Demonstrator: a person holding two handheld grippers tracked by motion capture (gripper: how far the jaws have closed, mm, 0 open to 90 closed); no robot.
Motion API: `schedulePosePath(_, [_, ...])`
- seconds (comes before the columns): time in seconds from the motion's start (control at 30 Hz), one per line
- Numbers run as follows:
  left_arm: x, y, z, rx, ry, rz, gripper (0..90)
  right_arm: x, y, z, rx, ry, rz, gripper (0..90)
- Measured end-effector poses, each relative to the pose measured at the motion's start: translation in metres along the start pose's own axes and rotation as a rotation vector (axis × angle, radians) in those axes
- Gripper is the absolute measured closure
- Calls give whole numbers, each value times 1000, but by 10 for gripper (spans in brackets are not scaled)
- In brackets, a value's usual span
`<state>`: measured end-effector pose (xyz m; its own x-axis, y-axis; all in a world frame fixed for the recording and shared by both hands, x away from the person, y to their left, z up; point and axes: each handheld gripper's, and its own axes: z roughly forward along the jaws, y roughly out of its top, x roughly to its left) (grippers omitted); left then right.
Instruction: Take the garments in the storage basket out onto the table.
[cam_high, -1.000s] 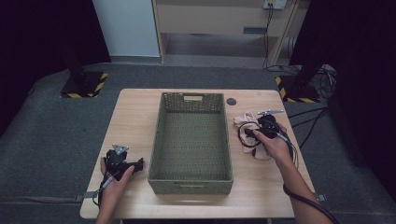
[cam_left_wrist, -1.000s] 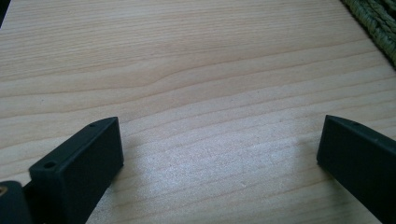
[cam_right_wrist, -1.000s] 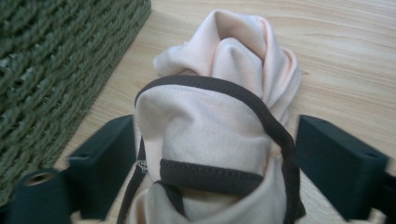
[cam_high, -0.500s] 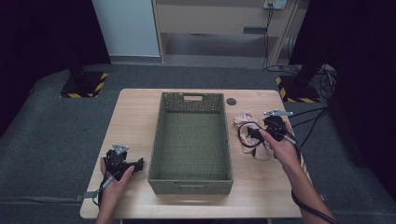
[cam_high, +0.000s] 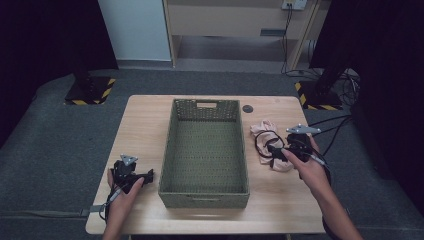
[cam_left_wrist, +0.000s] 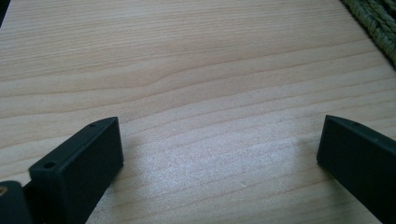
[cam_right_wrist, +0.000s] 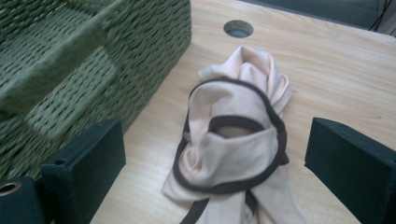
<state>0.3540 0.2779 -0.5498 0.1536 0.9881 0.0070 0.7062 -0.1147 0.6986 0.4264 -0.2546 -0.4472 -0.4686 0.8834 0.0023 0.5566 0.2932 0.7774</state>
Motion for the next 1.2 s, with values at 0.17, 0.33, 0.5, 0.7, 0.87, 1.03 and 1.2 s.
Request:
schedulePosePath(0.17, [0, 0, 0, 0, 0, 0, 0, 6, -10, -7, 15, 10, -17, 51])
schedulePosePath(0.33, [0, 0, 0, 0, 0, 0, 0, 11, -19, -12, 20, 20, -22, 51])
schedulePosePath(0.5, [0, 0, 0, 0, 0, 0, 0, 15, -27, -16, 28, 31, -27, 50])
schedulePosePath(0.7, [0, 0, 0, 0, 0, 0, 0, 18, -39, -19, 45, 45, -27, 53])
schedulePosePath(0.87, [0, 0, 0, 0, 0, 0, 0, 21, -46, -20, 56, 55, -26, 53])
schedulePosePath(1.03, [0, 0, 0, 0, 0, 0, 0, 27, -54, -21, 72, 65, -39, 53])
schedulePosePath(1.2, [0, 0, 0, 0, 0, 0, 0, 31, -63, -19, 86, 82, -34, 53])
